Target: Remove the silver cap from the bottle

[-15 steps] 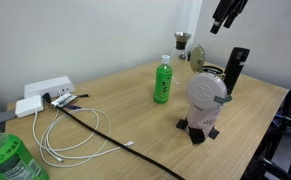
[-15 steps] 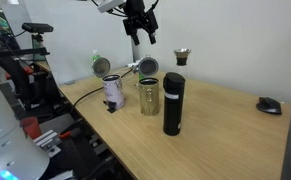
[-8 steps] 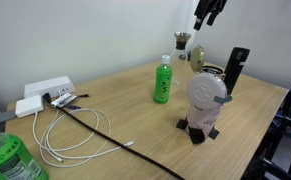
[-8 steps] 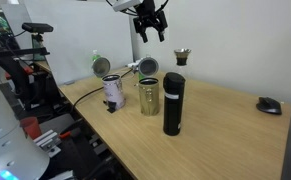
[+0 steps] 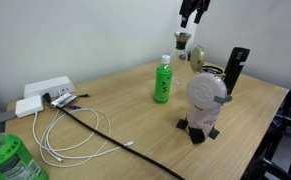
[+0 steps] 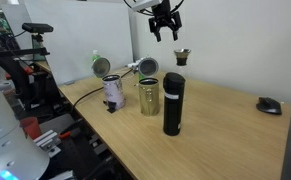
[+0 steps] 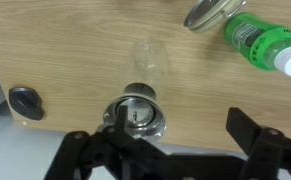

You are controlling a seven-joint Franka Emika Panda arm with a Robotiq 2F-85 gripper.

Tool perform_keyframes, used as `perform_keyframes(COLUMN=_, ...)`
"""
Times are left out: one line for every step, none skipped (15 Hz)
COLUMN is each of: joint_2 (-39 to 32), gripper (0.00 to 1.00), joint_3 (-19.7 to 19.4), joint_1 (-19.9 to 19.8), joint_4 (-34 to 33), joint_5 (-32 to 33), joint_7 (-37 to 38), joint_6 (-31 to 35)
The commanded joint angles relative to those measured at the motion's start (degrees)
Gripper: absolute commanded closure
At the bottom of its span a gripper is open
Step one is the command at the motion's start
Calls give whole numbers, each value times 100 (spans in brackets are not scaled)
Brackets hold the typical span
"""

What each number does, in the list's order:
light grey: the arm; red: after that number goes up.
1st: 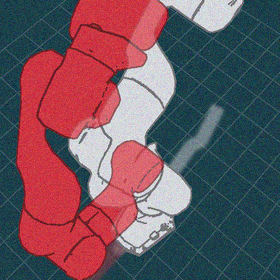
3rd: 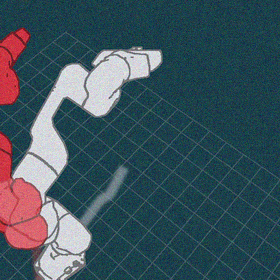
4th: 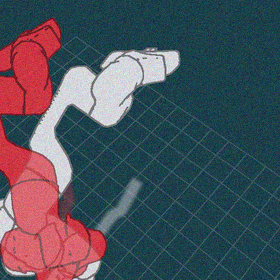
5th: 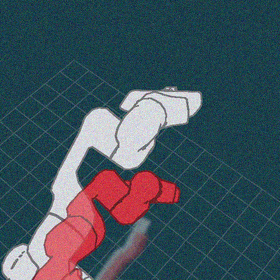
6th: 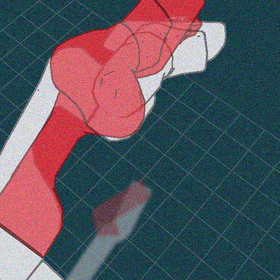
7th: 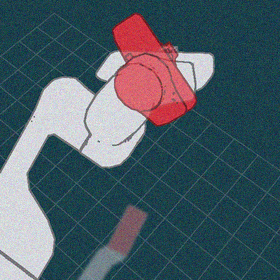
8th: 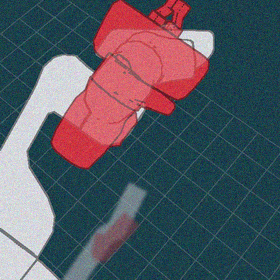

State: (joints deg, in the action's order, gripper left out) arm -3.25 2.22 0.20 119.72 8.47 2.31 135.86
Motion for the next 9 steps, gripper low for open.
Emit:
perform_keyframes(joint_2=-423, gripper=0, joint_3=-100, joint_1=51, joint_4=-626, joint_5=190, joint_7=165, joint_6=-471)
perform_keyframes(joint_2=-516, gripper=0, joint_3=-124, joint_1=52, joint_4=-764, joint_5=200, joint_7=192, joint_6=-555)
perform_keyframes(joint_2=-595, gripper=0, joint_3=-142, joint_1=52, joint_4=-874, joint_5=181, joint_7=195, joint_6=-616)
perform_keyframes(joint_2=-668, gripper=0, joint_3=-153, joint_1=48, joint_4=-962, joint_5=128, joint_7=171, joint_6=-686)
perform_keyframes(joint_2=-733, gripper=0, joint_3=-163, joint_1=48, joint_4=-1039, joint_5=101, joint_7=155, joint_6=-726)
perform_keyframes(joint_2=-791, gripper=0, joint_3=-178, joint_1=51, joint_4=-1086, joint_5=106, joint_7=185, joint_6=-749)
perform_keyframes(joint_2=-844, gripper=0, joint_3=-184, joint_1=48, joint_4=-1133, joint_5=75, joint_7=185, joint_6=-780)
perform_keyframes(joint_2=-882, gripper=0, joint_3=-193, joint_1=48, joint_4=-1151, joint_5=75, joint_7=204, joint_6=-767)
perform_keyframes(joint_2=-918, gripper=0, joint_3=-204, joint_1=48, joint_4=-1178, joint_5=80, joint_7=228, joint_6=-739)
